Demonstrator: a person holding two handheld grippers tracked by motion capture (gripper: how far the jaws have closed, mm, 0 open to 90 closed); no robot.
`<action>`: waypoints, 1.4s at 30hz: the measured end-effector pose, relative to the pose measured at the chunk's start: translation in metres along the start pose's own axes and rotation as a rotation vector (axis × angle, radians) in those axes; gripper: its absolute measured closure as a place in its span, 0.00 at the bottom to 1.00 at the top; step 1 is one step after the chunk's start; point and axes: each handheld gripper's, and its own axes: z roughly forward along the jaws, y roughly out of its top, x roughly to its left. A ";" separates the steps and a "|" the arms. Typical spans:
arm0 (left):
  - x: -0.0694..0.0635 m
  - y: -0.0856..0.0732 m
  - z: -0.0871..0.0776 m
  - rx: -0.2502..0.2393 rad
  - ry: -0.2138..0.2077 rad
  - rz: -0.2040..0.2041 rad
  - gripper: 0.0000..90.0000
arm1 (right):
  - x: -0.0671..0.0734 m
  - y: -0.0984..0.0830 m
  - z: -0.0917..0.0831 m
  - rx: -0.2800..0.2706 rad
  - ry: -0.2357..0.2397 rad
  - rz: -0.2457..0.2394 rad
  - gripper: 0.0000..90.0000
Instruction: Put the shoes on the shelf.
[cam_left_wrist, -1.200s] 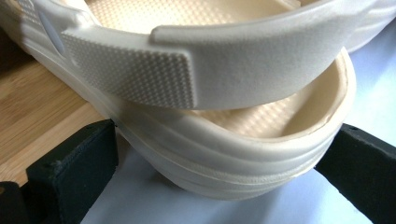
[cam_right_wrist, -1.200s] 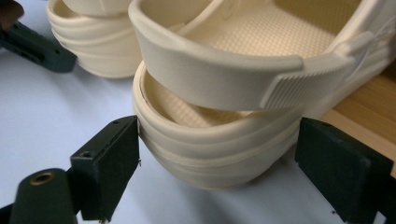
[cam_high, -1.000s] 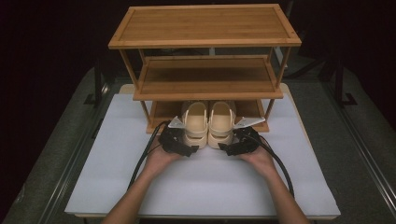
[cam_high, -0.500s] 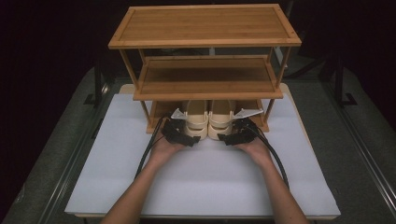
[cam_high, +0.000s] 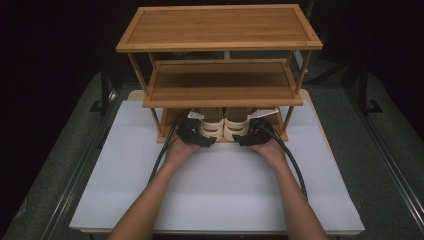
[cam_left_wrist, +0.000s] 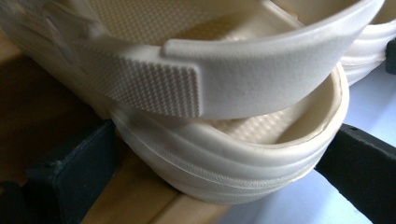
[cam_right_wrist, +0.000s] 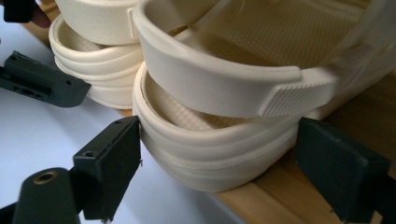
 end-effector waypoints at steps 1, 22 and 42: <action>0.000 0.001 0.002 -0.002 -0.003 0.003 0.00 | 0.000 0.001 0.000 0.010 -0.004 0.017 0.16; -0.018 -0.011 -0.043 0.012 -0.019 0.057 0.00 | 0.000 -0.012 -0.044 -0.021 0.015 -0.011 0.11; -0.023 -0.049 -0.103 -0.028 -0.004 0.076 0.00 | -0.003 -0.063 -0.083 -0.027 -0.030 0.018 0.11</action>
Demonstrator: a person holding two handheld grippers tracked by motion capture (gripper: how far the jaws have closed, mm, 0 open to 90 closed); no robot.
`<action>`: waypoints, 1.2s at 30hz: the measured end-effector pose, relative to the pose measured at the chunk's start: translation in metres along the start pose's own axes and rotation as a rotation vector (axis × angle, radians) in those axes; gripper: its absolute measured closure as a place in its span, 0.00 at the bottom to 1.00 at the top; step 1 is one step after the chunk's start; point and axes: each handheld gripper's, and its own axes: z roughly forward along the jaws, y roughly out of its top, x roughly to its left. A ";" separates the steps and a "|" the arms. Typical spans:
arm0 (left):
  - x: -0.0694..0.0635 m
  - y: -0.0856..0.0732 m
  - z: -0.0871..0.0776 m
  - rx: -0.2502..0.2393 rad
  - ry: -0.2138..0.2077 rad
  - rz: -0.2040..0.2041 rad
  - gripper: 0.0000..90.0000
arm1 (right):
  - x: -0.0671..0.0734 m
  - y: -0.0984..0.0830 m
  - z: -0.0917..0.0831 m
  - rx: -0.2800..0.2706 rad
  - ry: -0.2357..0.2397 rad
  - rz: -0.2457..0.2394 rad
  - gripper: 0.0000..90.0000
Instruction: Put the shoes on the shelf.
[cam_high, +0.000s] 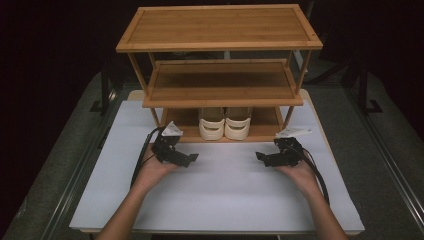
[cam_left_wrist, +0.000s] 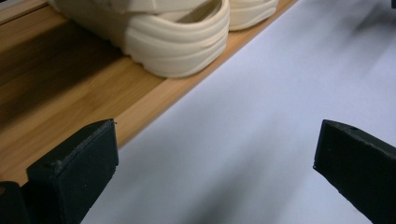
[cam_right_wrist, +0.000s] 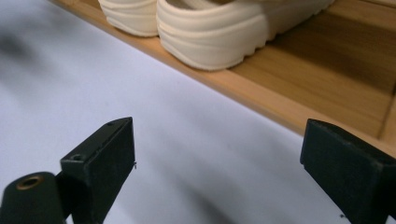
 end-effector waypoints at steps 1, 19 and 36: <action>0.001 -0.007 -0.007 0.002 0.005 0.000 0.00 | -0.001 -0.004 -0.004 0.005 -0.002 -0.003 0.11; 0.011 -0.084 -0.069 0.005 0.084 -0.073 0.00 | 0.000 -0.050 -0.048 0.028 -0.074 0.008 0.09; 0.011 -0.144 -0.097 0.045 0.139 -0.072 0.00 | -0.003 -0.092 -0.079 0.082 -0.147 0.032 0.09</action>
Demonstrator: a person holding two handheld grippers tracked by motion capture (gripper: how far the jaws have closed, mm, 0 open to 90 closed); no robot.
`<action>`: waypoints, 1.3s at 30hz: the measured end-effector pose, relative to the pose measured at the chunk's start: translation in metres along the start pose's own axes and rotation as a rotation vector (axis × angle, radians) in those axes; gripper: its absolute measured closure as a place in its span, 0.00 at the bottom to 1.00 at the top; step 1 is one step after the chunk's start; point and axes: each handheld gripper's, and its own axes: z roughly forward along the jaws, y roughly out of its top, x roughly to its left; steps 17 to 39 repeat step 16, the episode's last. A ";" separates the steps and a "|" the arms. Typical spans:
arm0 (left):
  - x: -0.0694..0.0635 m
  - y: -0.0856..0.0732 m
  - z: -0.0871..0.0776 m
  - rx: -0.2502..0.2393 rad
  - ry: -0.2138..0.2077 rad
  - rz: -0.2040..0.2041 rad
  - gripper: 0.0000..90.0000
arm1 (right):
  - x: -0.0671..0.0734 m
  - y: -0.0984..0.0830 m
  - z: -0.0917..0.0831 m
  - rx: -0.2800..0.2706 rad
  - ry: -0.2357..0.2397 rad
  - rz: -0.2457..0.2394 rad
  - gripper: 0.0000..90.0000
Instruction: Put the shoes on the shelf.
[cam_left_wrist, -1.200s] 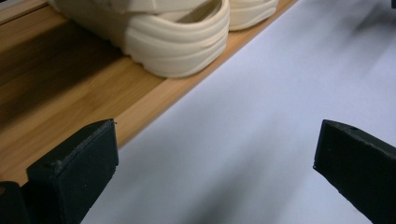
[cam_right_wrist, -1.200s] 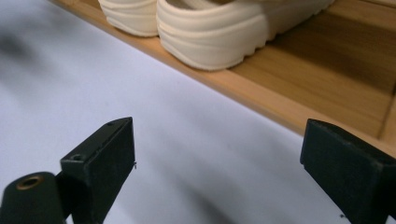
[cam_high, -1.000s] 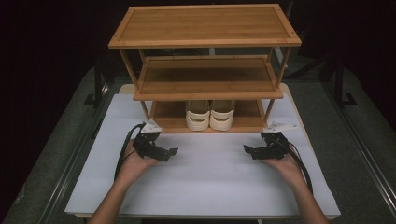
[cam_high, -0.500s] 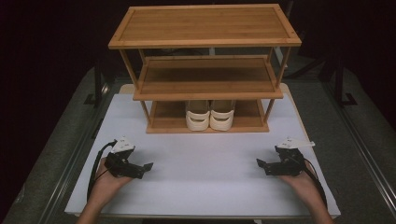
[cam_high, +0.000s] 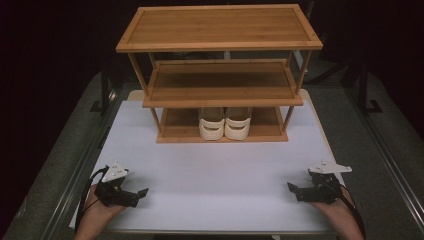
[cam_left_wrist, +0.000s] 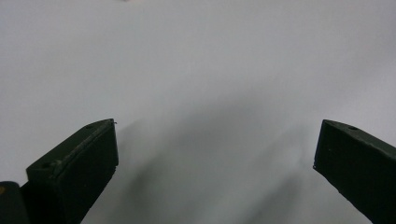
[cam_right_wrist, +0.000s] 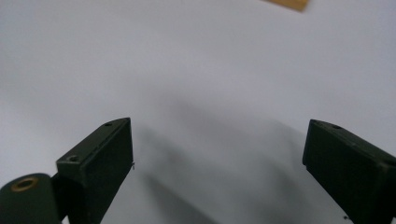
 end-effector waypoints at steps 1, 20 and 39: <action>-0.001 -0.007 0.003 0.018 -0.004 0.009 0.00 | -0.001 -0.006 0.000 0.021 -0.028 -0.007 0.09; -0.001 -0.008 0.003 0.025 -0.014 0.006 0.00 | -0.005 -0.014 0.001 0.021 -0.031 0.015 0.08; -0.001 -0.008 0.003 0.025 -0.014 0.006 0.00 | -0.005 -0.014 0.001 0.021 -0.031 0.015 0.08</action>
